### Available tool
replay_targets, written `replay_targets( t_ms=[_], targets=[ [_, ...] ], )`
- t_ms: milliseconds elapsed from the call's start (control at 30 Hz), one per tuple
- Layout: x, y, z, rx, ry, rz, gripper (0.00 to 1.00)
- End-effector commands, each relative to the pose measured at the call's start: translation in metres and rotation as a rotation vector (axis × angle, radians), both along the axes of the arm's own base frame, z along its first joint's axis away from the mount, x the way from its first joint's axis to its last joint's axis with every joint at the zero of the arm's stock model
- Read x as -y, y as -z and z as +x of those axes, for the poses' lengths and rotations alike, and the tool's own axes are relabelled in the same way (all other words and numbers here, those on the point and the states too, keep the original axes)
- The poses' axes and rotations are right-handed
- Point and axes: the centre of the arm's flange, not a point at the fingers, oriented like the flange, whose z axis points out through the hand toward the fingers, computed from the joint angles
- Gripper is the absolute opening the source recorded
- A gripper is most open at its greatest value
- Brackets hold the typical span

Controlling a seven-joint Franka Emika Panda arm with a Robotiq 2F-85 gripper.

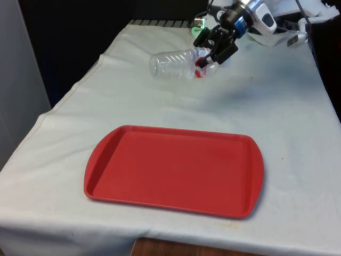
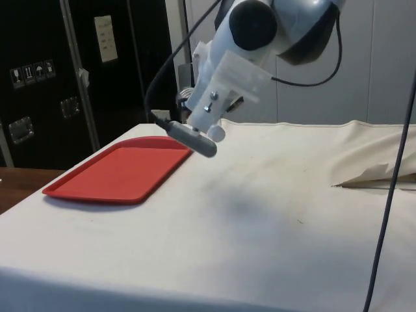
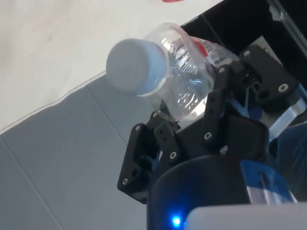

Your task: Place the bottle upright on the tray.

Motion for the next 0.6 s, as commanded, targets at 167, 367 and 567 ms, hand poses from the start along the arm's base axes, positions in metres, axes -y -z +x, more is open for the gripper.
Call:
replay_targets(
  t_ms=[167,367,567],
  targets=[
    [0.0,-0.01,0.005,0.014,0.014,0.02,0.14],
    [-0.001,-0.017,0.012,0.042,0.035,0.044,0.14],
    [-0.001,-0.02,0.017,0.063,0.049,0.064,0.14]
  ],
)
